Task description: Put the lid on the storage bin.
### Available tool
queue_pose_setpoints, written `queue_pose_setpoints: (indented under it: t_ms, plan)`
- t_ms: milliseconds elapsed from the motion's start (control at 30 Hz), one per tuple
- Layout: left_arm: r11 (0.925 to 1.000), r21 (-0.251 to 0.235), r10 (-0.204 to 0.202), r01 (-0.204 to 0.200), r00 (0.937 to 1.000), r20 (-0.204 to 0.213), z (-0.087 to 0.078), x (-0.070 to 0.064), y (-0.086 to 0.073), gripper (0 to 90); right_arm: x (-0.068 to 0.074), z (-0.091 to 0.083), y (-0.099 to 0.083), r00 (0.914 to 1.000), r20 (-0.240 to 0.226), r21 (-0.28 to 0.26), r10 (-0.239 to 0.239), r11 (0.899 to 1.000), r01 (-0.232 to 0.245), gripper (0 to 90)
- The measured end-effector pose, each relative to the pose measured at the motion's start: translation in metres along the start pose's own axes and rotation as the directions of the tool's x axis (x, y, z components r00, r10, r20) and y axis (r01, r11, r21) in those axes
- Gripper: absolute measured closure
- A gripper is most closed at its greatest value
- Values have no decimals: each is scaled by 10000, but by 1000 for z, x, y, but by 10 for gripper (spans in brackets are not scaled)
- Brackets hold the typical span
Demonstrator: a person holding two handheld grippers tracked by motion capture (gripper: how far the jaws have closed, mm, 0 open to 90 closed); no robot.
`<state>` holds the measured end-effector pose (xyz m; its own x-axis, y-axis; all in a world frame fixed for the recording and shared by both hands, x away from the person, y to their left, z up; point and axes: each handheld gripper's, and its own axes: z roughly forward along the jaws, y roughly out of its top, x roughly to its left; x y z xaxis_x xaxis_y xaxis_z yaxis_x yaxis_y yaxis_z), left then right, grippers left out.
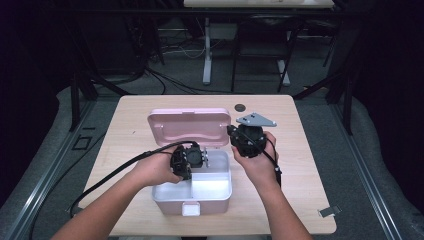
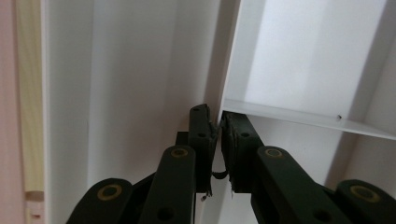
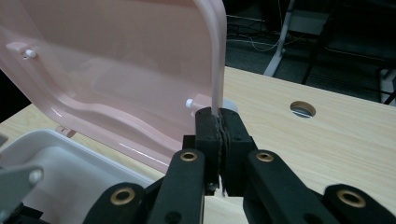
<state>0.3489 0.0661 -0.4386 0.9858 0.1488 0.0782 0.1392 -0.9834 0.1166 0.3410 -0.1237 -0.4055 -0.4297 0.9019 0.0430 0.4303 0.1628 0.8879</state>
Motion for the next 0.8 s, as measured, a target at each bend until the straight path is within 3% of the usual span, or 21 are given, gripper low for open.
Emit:
queue_pose_setpoints:
  t_ms: [100,167,300,600,800]
  plan:
    - [9995,-53,-312,312,9995,-44,-2,2,-5,797,1,-1,-1,10000,11,-35,16,10000,-16,880]
    - [9974,-492,-535,531,9985,-70,-6,1,-10,789,1,-1,-2,10000,19,-54,-40,10000,40,880]
    - [9925,-754,-970,958,9952,-128,-9,0,-18,779,1,-2,-2,10000,12,-87,-28,10000,28,879]
    - [9870,-1046,-1235,1218,9923,-100,-12,0,-32,779,1,-2,-3,10000,-25,-170,11,9999,-11,878]
    - [9750,-1662,-1503,1477,9886,-29,-23,-1,-41,772,1,-2,-4,10000,-19,-163,-7,9999,7,877]
